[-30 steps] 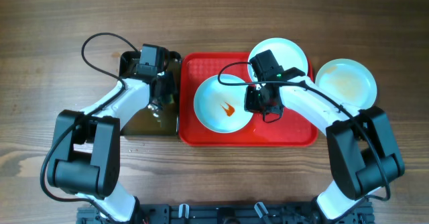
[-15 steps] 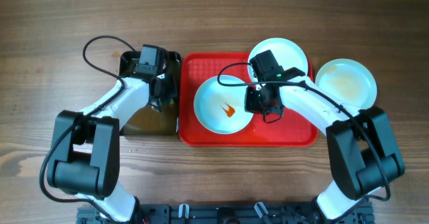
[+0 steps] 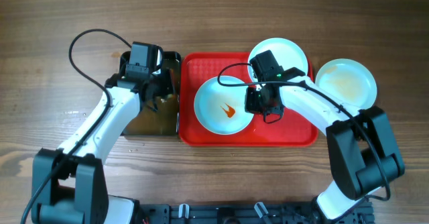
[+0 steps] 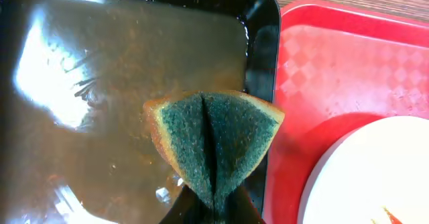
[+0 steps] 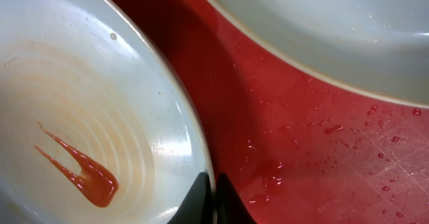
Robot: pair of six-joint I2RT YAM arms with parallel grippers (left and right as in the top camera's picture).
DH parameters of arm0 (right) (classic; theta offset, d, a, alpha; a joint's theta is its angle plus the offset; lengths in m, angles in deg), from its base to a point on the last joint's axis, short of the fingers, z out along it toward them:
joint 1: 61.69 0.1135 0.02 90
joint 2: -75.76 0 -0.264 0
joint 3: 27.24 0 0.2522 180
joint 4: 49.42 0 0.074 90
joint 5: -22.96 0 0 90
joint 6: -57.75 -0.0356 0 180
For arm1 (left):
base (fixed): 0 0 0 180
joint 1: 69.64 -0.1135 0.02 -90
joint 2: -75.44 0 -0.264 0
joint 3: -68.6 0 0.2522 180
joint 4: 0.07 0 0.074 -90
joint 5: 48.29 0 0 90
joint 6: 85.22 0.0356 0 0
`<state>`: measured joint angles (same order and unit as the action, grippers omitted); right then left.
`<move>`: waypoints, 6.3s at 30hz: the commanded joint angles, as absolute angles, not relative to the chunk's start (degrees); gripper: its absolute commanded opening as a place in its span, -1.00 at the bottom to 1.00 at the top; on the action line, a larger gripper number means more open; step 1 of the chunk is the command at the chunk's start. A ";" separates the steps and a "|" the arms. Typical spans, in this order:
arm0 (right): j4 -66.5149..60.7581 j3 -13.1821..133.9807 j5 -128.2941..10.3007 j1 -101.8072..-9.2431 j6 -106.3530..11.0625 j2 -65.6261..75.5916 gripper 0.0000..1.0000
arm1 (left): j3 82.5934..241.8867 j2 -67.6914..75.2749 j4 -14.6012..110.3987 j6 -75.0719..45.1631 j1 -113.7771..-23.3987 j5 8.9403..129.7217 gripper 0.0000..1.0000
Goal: Clean dirty plates on tray and stack at the side
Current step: 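Lift the sponge from the water with the left gripper toward the plate, then scrub the held plate with the sponge in the left gripper, then dip and rinse the sponge in the black tray water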
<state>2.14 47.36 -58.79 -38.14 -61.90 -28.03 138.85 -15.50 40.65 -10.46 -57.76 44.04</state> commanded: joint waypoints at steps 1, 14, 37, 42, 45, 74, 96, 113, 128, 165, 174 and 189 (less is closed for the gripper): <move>2.60 46.95 -60.65 -37.92 -60.69 -26.68 -0.91 | 138.61 -14.32 40.50 -9.13 -57.89 44.92 -0.92; 2.62 46.95 -60.65 -37.92 -60.67 -26.68 -0.91 | 138.61 -14.12 23.01 -8.87 -57.93 35.85 -0.92; 2.60 46.95 -60.63 -37.92 -60.67 -26.68 -0.91 | 138.61 -5.49 35.10 -10.13 -57.91 40.83 -0.92; 2.62 46.95 -60.63 -37.92 -60.67 -26.68 -0.91 | 138.61 -13.68 42.60 -13.70 -57.91 50.69 -0.92; 2.82 46.95 -60.63 -37.92 -60.67 -26.68 -0.91 | 138.61 -14.47 43.06 -13.70 -57.91 56.04 -0.92; 3.12 46.95 -60.63 -37.92 -60.67 -26.68 -0.91 | 138.61 -38.99 18.71 -29.70 -41.06 76.08 -0.92; 4.10 46.95 -60.65 -37.92 -60.28 -26.68 -0.91 | 138.61 -8.22 42.58 -7.40 -55.68 45.64 -0.84; 4.10 46.95 -60.65 -37.92 -60.28 -26.68 -0.91 | 138.61 -28.57 37.79 -7.62 -58.28 40.81 0.46; 4.28 46.95 -60.65 -37.92 -59.54 -26.68 -0.91 | 138.61 -28.92 42.07 -7.62 -58.15 45.11 -0.04; 4.70 46.95 -60.63 -37.92 -59.23 -26.68 -0.91 | 142.28 -20.61 44.33 -9.15 -57.93 46.80 -0.92; 4.72 46.95 -60.60 -37.92 -59.25 -26.68 -0.91 | 142.28 -16.37 44.50 -9.13 -57.91 46.80 -0.92; 4.72 46.95 -60.63 -37.92 -59.21 -26.68 -0.91 | 142.28 -4.63 21.99 -8.87 -57.91 36.22 -0.92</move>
<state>4.30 47.36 -58.79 -37.98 -60.41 -27.86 141.39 -8.68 24.06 -9.24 -58.02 37.88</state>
